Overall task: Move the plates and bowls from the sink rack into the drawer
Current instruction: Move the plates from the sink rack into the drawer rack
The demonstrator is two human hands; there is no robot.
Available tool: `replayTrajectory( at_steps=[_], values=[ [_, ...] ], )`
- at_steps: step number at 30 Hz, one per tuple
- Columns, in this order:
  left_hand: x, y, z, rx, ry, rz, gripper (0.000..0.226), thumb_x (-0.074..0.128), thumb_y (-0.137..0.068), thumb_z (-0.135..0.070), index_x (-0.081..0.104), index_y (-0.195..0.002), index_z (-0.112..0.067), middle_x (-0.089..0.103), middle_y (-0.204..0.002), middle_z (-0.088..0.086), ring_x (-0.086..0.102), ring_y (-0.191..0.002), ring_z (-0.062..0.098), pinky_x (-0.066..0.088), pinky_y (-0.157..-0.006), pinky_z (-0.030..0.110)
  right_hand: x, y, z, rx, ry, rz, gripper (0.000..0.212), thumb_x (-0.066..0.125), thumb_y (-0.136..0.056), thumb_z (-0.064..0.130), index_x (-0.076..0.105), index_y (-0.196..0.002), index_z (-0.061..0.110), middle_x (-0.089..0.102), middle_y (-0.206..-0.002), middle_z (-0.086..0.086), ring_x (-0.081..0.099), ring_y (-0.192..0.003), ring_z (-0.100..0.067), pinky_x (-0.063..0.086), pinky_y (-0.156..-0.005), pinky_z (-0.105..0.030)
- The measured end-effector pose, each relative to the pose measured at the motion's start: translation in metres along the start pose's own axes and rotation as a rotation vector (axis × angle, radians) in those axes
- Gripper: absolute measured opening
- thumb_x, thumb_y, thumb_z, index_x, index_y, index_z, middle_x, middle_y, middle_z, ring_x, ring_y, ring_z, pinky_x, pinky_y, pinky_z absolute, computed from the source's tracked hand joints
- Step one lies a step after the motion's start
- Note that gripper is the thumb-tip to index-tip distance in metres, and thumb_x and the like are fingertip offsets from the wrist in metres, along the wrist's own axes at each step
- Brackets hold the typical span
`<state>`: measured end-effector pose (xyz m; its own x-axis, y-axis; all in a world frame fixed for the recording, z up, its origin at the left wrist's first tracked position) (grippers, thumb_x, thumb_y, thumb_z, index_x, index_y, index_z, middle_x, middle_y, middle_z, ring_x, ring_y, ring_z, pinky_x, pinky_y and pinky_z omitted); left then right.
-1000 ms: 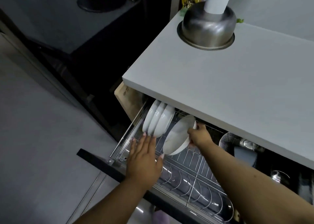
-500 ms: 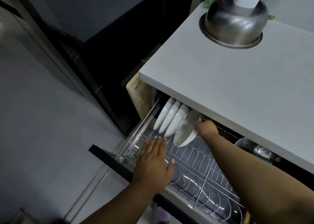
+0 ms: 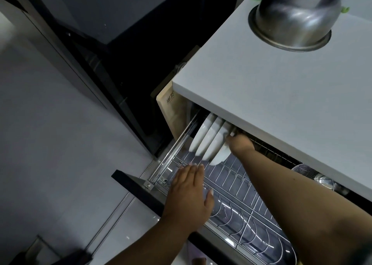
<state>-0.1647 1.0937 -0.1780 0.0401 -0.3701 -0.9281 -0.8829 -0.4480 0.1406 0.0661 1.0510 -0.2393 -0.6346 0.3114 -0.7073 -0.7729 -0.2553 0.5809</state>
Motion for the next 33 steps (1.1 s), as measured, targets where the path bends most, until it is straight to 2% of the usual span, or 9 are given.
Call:
replayTrajectory(
  at_steps=[6,11,13,16,20,23,26,29,33],
  values=[
    [-0.002,0.001,0.0,-0.008,0.062,-0.018,0.065,0.039,-0.086,-0.048,0.046,-0.138,-0.011,0.054,-0.138,0.007,0.045,-0.132,0.023,0.038,-0.107,0.038,0.001,0.003,0.004,-0.03,0.026,0.017,0.054,0.037,-0.1,0.042,0.043,-0.136,0.003,0.052,-0.135,-0.02,0.051,-0.121,-0.033,0.04,-0.092,-0.032],
    [-0.003,0.002,-0.001,0.015,0.061,-0.032,0.063,0.044,-0.085,-0.047,0.049,-0.135,-0.009,0.059,-0.132,0.008,0.051,-0.126,0.023,0.045,-0.102,0.039,-0.008,0.03,-0.007,-0.071,-0.046,0.022,0.056,0.044,-0.098,0.04,0.037,-0.141,0.004,0.054,-0.128,-0.021,0.055,-0.111,-0.034,0.038,-0.076,-0.029],
    [-0.006,0.002,-0.005,0.022,0.056,-0.012,0.063,0.04,-0.091,-0.046,0.04,-0.143,-0.012,0.049,-0.142,0.006,0.043,-0.133,0.021,0.037,-0.11,0.037,-0.015,0.051,-0.015,-0.091,-0.112,-0.003,0.06,0.047,-0.097,0.039,0.03,-0.144,0.006,0.052,-0.133,-0.02,0.054,-0.116,-0.035,0.041,-0.079,-0.029],
    [-0.005,0.001,-0.007,0.004,0.07,0.101,0.061,0.036,-0.098,-0.044,0.021,-0.151,-0.018,0.031,-0.154,-0.001,0.03,-0.139,0.015,0.028,-0.113,0.028,-0.026,0.087,-0.03,-0.154,-0.119,0.006,0.051,0.046,-0.098,0.036,0.038,-0.139,0.007,0.056,-0.129,-0.017,0.059,-0.108,-0.032,0.044,-0.081,-0.03],
    [-0.007,-0.005,-0.019,-0.019,0.113,0.18,0.058,0.034,-0.099,-0.044,0.022,-0.15,-0.017,0.037,-0.15,0.004,0.041,-0.132,0.018,0.039,-0.104,0.031,-0.052,0.131,-0.068,-0.176,-0.17,-0.062,0.048,0.048,-0.097,0.038,0.042,-0.138,0.013,0.063,-0.118,-0.011,0.061,-0.09,-0.024,0.041,-0.072,-0.025],
    [-0.011,-0.016,-0.053,0.027,0.136,0.194,0.054,0.035,-0.099,-0.044,0.028,-0.147,-0.021,0.047,-0.141,0.003,0.049,-0.121,0.02,0.044,-0.096,0.032,-0.085,0.159,-0.098,-0.188,-0.199,-0.182,0.045,0.05,-0.096,0.038,0.048,-0.135,0.015,0.063,-0.115,-0.005,0.059,-0.098,-0.02,0.038,-0.075,-0.023],
    [-0.02,-0.026,-0.108,0.129,0.176,0.167,0.054,0.038,-0.098,-0.045,0.031,-0.145,-0.02,0.05,-0.139,0.002,0.051,-0.12,0.02,0.045,-0.095,0.034,-0.122,0.19,-0.129,-0.19,-0.246,-0.31,0.042,0.051,-0.096,0.037,0.051,-0.132,0.016,0.061,-0.099,0.002,0.056,-0.085,-0.014,0.038,-0.07,-0.024],
    [-0.026,-0.028,-0.17,0.25,0.192,0.159,0.054,0.038,-0.098,-0.045,0.032,-0.146,-0.021,0.05,-0.139,0.001,0.051,-0.121,0.019,0.045,-0.097,0.035,-0.154,0.217,-0.17,-0.138,-0.294,-0.434,0.039,0.052,-0.095,0.035,0.053,-0.129,0.017,0.058,-0.092,0.006,0.053,-0.085,-0.012,0.037,-0.071,-0.024],
    [-0.024,-0.014,-0.252,0.391,0.192,0.189,0.05,0.041,-0.097,-0.043,0.037,-0.142,-0.021,0.054,-0.132,0.003,0.054,-0.116,0.021,0.046,-0.093,0.034,-0.192,0.26,-0.231,-0.081,-0.385,-0.595,0.035,0.056,-0.093,0.033,0.057,-0.124,0.016,0.063,-0.095,0.001,0.059,-0.092,-0.017,0.039,-0.073,-0.025]
  ],
)
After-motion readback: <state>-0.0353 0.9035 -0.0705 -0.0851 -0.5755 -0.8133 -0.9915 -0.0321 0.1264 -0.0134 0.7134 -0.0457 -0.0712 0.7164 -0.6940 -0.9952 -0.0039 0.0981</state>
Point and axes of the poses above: each hand's wrist, its own y-axis away from the middle knuckle, its own x-axis out of the palm, z = x × y, the point moved 5 cm from there along -y, towards the middle knuckle
